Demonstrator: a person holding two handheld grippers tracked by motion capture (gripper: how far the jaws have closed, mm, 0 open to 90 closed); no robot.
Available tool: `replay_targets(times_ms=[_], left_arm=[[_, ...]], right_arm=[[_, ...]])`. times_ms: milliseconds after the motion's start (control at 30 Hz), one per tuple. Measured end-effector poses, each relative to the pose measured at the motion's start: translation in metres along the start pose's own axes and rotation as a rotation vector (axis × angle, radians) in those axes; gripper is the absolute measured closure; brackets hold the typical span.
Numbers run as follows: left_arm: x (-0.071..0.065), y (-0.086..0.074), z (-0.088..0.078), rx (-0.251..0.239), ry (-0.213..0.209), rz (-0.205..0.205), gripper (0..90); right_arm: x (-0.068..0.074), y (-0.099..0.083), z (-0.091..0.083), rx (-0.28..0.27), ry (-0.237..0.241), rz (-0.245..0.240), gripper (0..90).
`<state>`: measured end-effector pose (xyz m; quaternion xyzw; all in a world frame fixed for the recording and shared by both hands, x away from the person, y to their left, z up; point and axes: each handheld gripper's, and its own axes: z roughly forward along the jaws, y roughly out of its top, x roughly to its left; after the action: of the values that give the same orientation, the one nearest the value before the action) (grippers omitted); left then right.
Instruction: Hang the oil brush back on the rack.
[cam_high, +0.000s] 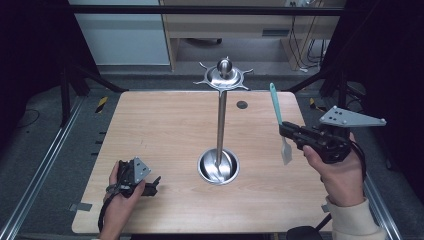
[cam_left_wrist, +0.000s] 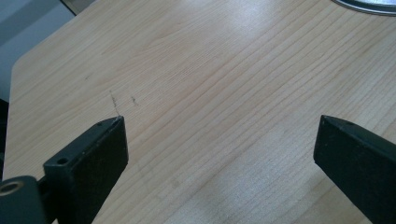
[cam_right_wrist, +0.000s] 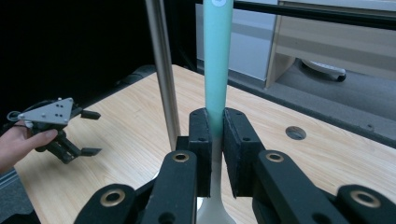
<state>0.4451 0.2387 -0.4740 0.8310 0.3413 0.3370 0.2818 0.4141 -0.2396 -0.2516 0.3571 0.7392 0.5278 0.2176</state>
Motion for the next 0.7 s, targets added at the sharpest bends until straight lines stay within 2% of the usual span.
replay_targets(times_ms=[400,700], left_arm=[[-0.001,0.000,0.000,0.000,0.001,0.002,2.6],[-0.001,0.000,0.001,0.002,0.000,0.005,2.6]], right_arm=[[0.015,0.008,0.007,-0.017,0.046,-0.041,82.3],[0.020,0.010,0.009,-0.020,0.072,-0.062,82.3]])
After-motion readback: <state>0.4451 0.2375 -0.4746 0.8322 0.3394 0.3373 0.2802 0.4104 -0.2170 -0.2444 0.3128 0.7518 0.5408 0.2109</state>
